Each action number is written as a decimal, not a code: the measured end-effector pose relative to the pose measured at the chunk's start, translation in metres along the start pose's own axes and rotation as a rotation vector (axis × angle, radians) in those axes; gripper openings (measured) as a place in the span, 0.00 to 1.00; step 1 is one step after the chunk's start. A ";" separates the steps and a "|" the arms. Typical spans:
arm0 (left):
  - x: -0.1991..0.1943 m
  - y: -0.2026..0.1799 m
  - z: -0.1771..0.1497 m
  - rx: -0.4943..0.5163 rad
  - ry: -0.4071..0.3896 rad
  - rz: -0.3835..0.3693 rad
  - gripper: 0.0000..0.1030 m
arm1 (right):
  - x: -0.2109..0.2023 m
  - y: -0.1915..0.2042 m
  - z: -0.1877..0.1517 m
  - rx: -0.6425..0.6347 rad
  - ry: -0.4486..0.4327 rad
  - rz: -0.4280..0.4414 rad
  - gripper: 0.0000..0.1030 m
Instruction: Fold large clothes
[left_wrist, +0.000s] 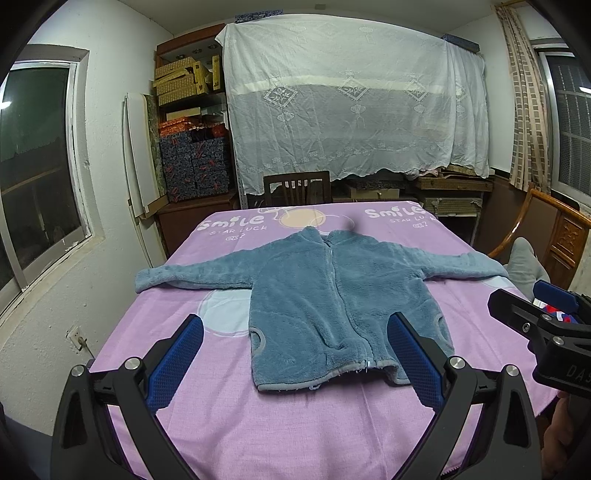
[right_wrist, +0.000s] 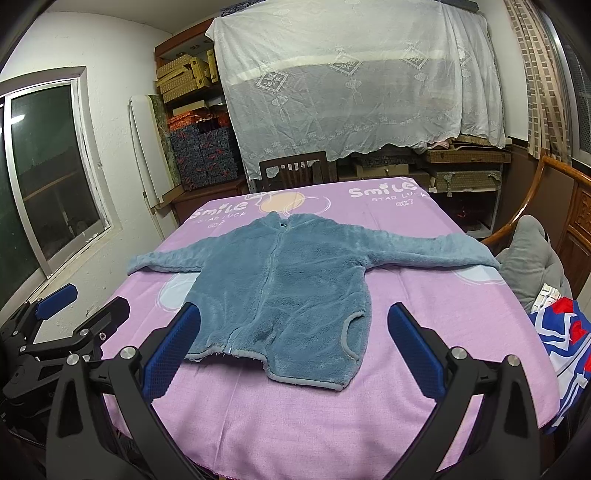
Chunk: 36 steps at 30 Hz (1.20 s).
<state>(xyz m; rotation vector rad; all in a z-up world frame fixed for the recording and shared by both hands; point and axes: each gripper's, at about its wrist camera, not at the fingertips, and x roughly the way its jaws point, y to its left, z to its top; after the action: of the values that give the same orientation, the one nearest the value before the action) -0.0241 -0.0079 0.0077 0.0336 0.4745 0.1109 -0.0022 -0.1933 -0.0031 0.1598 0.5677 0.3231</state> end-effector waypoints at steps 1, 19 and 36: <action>0.000 0.000 0.000 0.001 0.000 0.000 0.97 | 0.000 0.000 0.000 0.001 0.001 0.001 0.96; 0.005 -0.001 -0.002 0.009 0.023 0.007 0.97 | 0.006 -0.005 -0.003 0.014 0.025 0.002 0.96; 0.117 0.092 -0.050 -0.355 0.383 -0.249 0.97 | 0.069 -0.096 -0.045 0.262 0.245 0.126 0.96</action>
<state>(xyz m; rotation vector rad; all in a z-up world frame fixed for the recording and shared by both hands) 0.0473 0.0969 -0.0843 -0.4003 0.8308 -0.0457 0.0526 -0.2565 -0.0974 0.4142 0.8446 0.3932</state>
